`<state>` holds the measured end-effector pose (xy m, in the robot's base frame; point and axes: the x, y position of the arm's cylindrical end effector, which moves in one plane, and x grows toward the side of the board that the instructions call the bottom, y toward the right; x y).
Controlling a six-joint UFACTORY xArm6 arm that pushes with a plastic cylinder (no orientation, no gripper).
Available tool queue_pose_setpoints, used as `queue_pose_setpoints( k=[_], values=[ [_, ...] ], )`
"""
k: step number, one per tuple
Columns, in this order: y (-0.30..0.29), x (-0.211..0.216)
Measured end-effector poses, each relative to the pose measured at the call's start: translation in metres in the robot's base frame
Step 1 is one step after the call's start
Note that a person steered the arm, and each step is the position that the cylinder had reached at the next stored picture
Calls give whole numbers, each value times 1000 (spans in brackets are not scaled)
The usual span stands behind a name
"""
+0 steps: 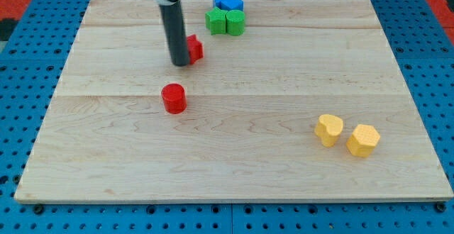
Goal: Move the red circle into the red star
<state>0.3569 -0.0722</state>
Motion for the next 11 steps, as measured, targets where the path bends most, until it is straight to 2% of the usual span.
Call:
queue_pose_setpoints(
  k=[1, 2, 3, 4, 5, 8, 9, 11],
  values=[
    [30, -20],
    [33, 20],
    [65, 124],
    [13, 154],
    [-30, 130],
    [39, 5],
    [56, 0],
    [8, 5]
  ],
)
